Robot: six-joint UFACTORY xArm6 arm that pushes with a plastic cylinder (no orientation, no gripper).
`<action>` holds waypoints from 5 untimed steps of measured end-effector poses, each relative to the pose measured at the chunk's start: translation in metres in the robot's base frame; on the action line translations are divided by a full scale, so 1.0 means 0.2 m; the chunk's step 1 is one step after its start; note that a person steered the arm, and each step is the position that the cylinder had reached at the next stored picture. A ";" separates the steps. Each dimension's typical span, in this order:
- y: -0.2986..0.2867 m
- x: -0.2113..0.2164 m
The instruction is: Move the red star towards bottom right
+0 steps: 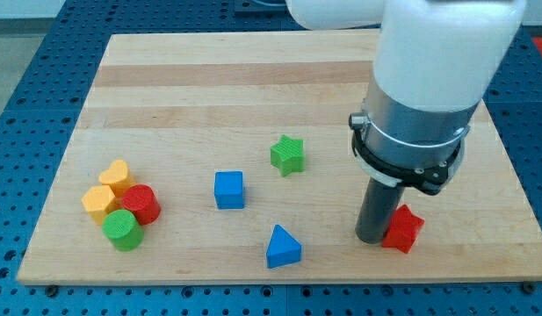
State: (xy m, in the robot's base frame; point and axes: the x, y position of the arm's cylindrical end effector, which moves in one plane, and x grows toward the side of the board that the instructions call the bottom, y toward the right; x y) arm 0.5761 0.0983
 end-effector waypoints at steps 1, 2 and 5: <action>0.04 0.00; 0.15 0.00; 0.19 -0.01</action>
